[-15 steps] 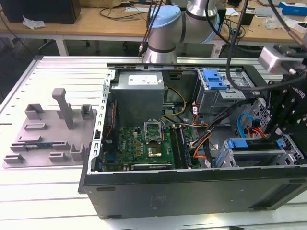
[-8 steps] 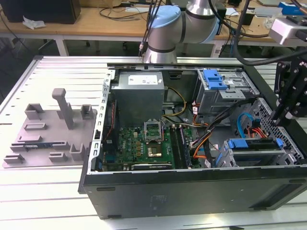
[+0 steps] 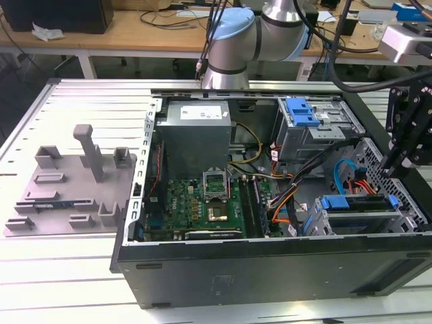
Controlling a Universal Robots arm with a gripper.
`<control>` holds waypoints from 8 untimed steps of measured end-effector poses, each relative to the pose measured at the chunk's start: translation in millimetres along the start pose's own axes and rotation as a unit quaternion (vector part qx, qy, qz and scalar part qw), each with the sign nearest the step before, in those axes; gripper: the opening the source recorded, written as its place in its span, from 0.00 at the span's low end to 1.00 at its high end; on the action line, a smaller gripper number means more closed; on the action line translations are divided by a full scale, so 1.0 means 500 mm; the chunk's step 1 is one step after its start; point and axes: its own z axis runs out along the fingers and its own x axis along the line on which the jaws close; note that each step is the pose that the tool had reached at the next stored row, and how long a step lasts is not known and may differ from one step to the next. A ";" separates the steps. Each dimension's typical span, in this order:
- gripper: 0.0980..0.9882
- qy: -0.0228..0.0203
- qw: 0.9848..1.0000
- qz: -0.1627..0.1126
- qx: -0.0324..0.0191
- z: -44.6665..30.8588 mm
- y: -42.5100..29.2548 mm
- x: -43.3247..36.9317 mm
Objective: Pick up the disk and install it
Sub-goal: 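Insert the first disk wire, then insert the second disk wire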
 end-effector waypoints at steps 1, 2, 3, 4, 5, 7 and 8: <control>0.16 0.000 1.000 0.000 0.000 0.000 0.000 0.000; 0.16 0.000 1.000 0.000 0.000 0.000 0.000 0.000; 0.16 0.000 1.000 0.000 0.000 0.000 0.000 0.000; 0.16 0.000 1.000 0.000 0.000 0.000 0.000 0.000; 0.16 0.000 1.000 0.000 0.000 0.000 0.000 0.000; 0.16 0.000 1.000 0.000 0.000 0.000 0.000 0.000; 0.16 0.000 1.000 0.000 0.000 0.000 0.000 0.000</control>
